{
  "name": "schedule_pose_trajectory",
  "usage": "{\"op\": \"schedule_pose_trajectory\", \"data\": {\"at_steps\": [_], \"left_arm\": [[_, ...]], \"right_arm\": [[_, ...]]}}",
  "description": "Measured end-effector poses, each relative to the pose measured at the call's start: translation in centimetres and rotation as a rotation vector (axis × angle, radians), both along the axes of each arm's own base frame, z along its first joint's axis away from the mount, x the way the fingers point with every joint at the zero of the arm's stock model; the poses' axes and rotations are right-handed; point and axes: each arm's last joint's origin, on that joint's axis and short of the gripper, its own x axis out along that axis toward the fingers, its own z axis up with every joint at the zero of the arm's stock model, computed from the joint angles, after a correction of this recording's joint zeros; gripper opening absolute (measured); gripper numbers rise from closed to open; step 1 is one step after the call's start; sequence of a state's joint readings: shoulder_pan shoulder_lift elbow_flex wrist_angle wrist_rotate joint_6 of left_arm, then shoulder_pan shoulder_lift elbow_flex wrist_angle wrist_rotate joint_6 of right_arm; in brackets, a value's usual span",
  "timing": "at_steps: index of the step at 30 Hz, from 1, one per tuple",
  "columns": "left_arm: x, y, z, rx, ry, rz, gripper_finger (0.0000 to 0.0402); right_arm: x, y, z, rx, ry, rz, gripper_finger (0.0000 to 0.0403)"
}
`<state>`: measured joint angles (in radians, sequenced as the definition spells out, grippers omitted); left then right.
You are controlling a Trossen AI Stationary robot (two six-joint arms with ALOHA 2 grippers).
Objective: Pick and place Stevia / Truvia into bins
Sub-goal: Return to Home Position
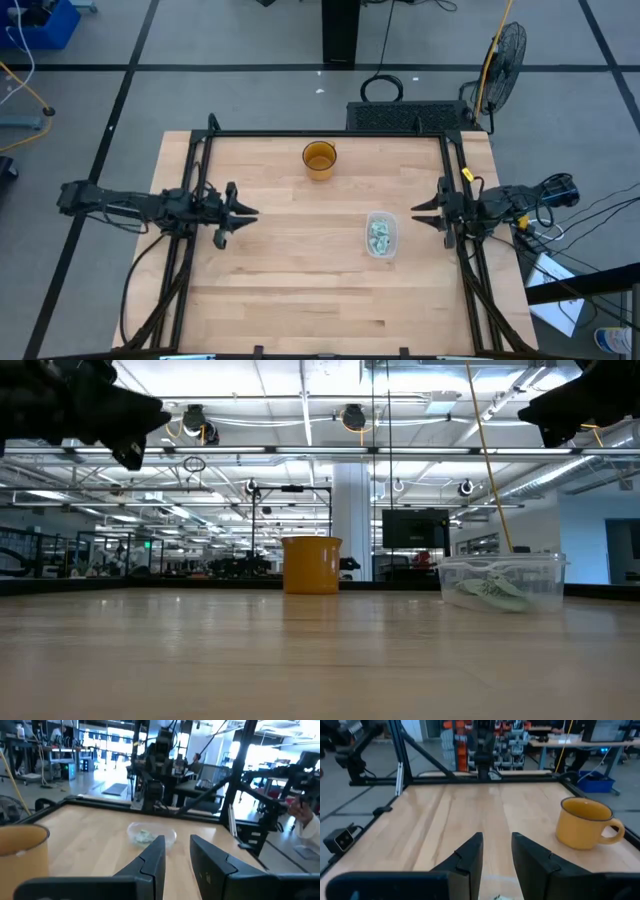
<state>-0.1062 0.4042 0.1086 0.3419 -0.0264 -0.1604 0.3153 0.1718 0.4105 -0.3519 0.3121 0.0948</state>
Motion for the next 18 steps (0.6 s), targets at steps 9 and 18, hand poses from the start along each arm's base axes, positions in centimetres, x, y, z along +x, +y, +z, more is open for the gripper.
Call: {"op": "schedule_pose_trajectory", "data": {"at_steps": [9, 18], "left_arm": [[-1.3, 0.9, 2.2, 0.023, 0.01, 0.069, 0.0093], [-4.4, 0.8, 5.6, 0.086, -0.119, -0.04, 0.0093]], "right_arm": [[-1.1, -0.4, 0.6, 0.001, -0.088, 0.002, 0.0094], [-1.1, -0.4, -0.8, 0.031, -0.111, 0.0, 0.0098]]}}
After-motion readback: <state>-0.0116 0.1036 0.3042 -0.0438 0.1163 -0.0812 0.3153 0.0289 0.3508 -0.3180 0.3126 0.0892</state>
